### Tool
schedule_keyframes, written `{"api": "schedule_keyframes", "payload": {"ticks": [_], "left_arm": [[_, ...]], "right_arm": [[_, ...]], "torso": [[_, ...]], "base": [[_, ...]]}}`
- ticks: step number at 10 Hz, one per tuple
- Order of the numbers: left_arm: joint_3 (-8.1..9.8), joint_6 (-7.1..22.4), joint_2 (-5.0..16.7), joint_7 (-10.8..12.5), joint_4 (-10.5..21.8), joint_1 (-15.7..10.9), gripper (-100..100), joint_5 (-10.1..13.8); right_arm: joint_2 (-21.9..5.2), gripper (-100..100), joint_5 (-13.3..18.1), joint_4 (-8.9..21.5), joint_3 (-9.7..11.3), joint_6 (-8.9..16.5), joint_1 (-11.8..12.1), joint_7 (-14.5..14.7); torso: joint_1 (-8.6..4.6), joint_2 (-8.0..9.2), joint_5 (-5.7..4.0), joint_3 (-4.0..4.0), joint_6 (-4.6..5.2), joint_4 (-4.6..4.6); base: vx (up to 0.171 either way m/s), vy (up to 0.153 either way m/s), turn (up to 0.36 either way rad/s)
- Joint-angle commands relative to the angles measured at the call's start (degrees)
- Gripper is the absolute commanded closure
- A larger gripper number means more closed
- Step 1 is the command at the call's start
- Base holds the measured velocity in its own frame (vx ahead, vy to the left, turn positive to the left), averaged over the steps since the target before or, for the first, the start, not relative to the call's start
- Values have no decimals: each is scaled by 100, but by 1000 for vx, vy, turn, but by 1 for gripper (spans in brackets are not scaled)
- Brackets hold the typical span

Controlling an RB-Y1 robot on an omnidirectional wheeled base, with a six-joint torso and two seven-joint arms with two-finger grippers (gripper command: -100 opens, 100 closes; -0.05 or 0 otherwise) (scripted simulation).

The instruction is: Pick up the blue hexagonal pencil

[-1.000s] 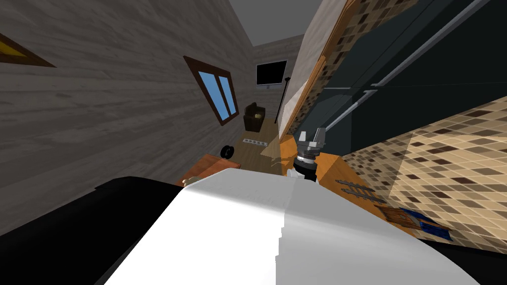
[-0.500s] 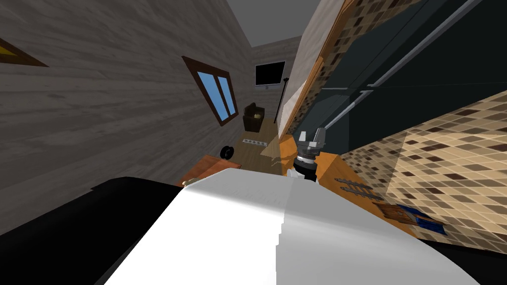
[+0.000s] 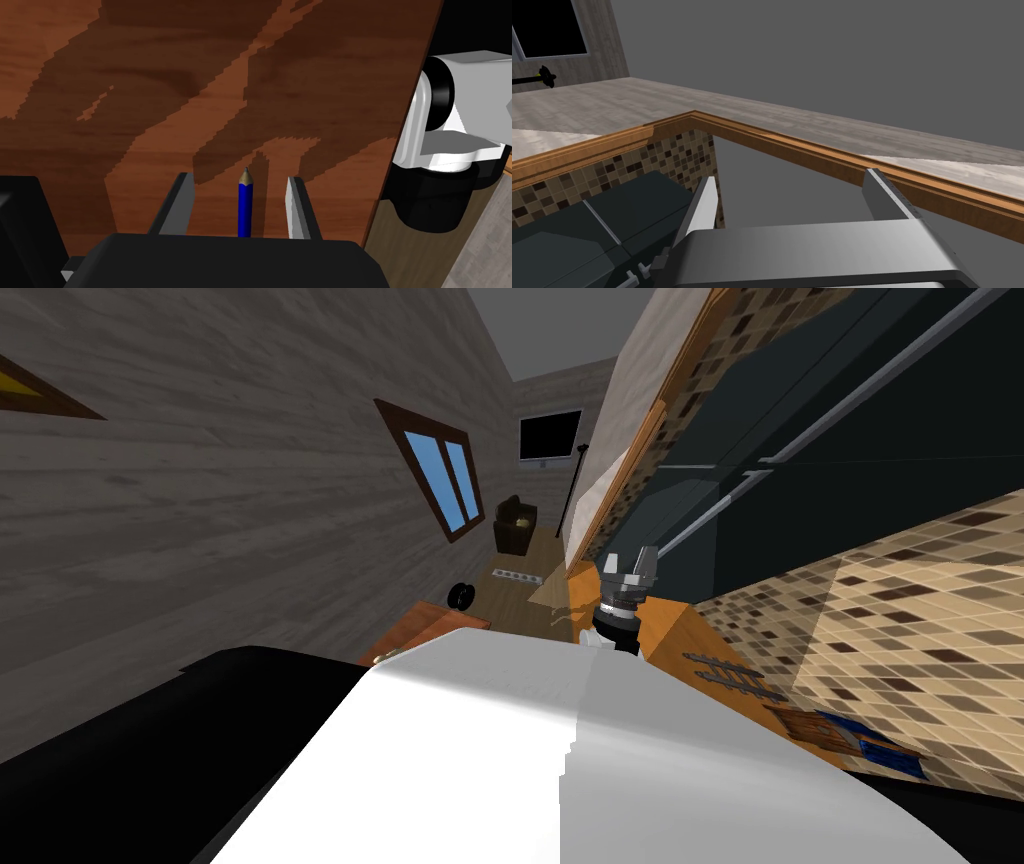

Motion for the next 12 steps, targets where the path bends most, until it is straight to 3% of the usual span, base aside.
{"api": "schedule_keyframes", "payload": {"ticks": [1,4,5,6,9,11,12], "left_arm": [[0,0,0,0,0,0,100,0],[-6,15,-20,3,0,1,100,6],[-6,15,-20,3,0,1,0,6],[-11,147,114,109,-176,62,100,21],[-27,466,439,221,-486,198,100,235],[-13,414,434,119,-330,110,100,282],[-15,424,436,126,-339,115,0,281]], "right_arm": [[0,0,0,0,0,0,0,0],[0,0,0,0,0,0,0,0],[0,0,0,0,0,0,0,0],[0,0,0,0,0,0,0,0],[1,0,0,0,1,0,-1,0],[1,0,0,0,1,0,0,0],[0,0,0,0,0,0,0,0]], "torso": [[0,0,0,0,0,0],[21,-2,1,-1,2,0],[22,-2,2,-1,2,0],[23,-2,2,-1,2,0],[-9,12,-6,7,3,3],[1,6,-2,3,0,1],[13,2,1,1,0,0]], "base": [[0,0,0],[0,-2,0],[0,0,0],[-21,-53,-51],[-36,-85,-51],[-8,-32,-3],[0,0,0]]}}
